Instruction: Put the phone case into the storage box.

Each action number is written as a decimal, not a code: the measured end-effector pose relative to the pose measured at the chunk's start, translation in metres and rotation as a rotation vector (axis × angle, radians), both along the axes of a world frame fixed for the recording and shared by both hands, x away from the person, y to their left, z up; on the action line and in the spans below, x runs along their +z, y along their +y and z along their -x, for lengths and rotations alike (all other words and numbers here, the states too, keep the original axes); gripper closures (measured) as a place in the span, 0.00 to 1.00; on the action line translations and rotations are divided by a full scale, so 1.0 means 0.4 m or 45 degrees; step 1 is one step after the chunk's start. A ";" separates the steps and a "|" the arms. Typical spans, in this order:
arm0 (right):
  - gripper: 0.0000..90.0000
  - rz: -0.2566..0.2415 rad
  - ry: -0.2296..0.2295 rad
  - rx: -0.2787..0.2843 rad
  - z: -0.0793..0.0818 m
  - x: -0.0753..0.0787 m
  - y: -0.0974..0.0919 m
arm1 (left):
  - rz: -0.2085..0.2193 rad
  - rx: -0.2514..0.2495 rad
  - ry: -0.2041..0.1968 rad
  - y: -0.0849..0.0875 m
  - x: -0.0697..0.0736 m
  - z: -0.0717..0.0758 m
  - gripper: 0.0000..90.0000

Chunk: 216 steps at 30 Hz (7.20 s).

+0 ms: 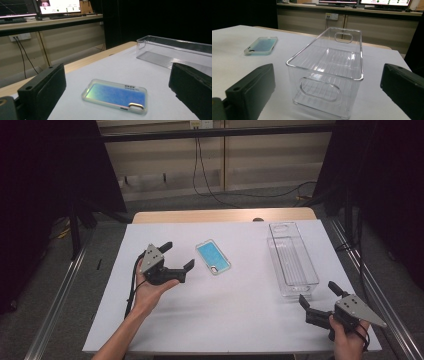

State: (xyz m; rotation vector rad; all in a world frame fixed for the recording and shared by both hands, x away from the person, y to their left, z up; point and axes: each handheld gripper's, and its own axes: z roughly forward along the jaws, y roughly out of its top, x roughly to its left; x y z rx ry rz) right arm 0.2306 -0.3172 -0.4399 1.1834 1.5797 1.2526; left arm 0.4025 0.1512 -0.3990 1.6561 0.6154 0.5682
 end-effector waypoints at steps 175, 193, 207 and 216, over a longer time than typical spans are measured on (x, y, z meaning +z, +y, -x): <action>0.00 -0.012 0.000 0.030 0.005 -0.001 -0.002 | -0.662 -0.131 0.654 -0.312 -0.110 -0.400 1.00; 0.00 -0.011 0.001 0.027 0.007 0.000 -0.003 | -0.677 -0.125 0.661 -0.303 -0.107 -0.395 1.00; 0.00 -0.010 0.000 0.026 0.006 -0.001 -0.002 | -0.679 -0.128 0.672 -0.273 -0.106 -0.388 1.00; 0.00 -0.010 0.002 0.026 0.005 -0.001 -0.002 | -0.677 -0.110 0.658 -0.258 -0.109 -0.378 1.00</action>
